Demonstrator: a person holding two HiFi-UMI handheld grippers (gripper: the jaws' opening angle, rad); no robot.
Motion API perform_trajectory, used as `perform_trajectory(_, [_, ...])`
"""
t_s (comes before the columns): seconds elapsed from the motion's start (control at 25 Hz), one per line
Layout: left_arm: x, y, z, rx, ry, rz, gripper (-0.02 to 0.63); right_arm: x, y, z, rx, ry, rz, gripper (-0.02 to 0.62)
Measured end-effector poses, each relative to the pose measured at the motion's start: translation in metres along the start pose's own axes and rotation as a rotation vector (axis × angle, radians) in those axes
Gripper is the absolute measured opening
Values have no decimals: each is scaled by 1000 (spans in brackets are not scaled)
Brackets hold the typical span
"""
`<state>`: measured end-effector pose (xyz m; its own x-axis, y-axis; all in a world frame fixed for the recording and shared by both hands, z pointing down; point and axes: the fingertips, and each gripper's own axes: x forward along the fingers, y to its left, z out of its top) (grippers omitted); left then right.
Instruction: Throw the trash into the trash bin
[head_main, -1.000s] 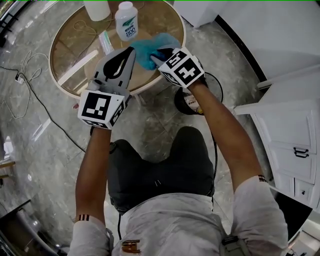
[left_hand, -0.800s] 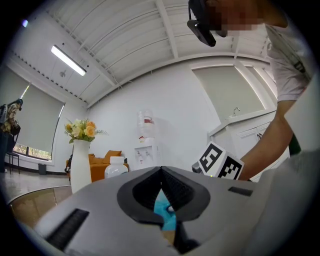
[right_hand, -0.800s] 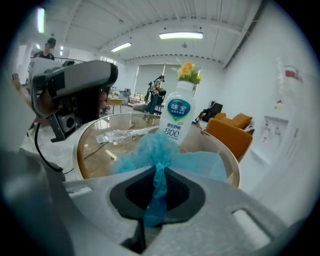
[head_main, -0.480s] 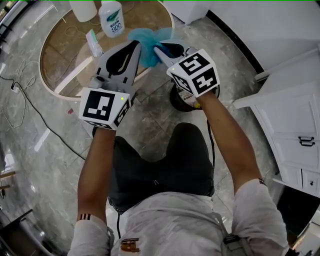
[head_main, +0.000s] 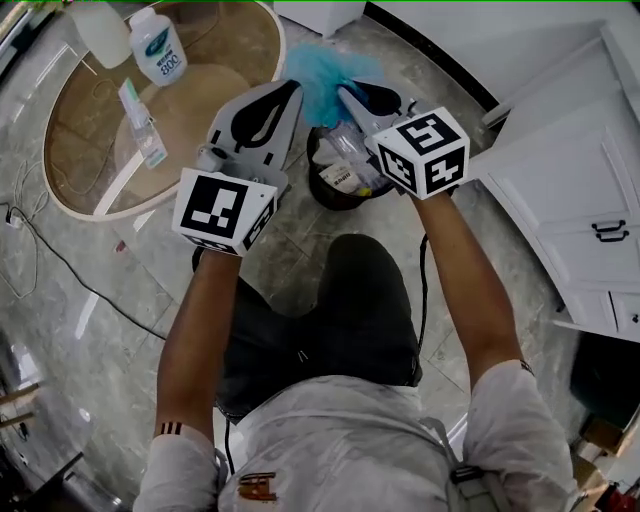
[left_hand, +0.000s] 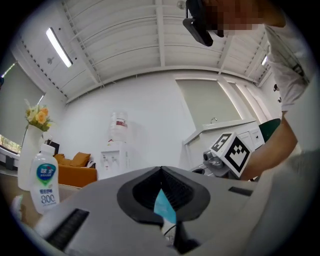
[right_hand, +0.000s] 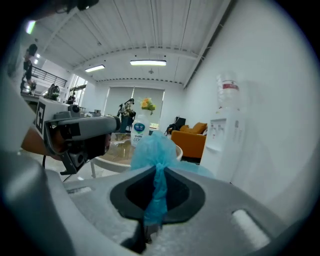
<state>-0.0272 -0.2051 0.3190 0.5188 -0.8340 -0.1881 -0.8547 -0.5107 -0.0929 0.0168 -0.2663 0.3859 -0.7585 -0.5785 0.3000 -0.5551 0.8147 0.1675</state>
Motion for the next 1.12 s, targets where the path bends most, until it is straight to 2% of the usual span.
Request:
perform_trajectory(0.16, [15, -28, -18, -5, 12, -62, -2, -27, -21, -35, 38, 24, -58, 20])
perform_trajectory(0.32, [19, -40, -39, -32, 43, -75, -2, -43, -28, -76, 87, 74, -70, 21])
perform_trajectory(0.52, [20, -53, -54, -29, 68, -83, -2, -45, -22, -130, 128, 173, -27, 25])
perform_trajectory(0.76, [20, -53, -71, -42, 95, -76, -2, -27, -10, -187, 84, 330, 28, 31])
perform_trajectory(0.92, [21, -52, -76, -43, 102, -73, -2, -17, 3, -205, 68, 374, 65, 42])
perform_trajectory(1.12, [26, -55, -103, -41, 154, -84, -2, -7, 7, -220, 80, 403, 76, 95])
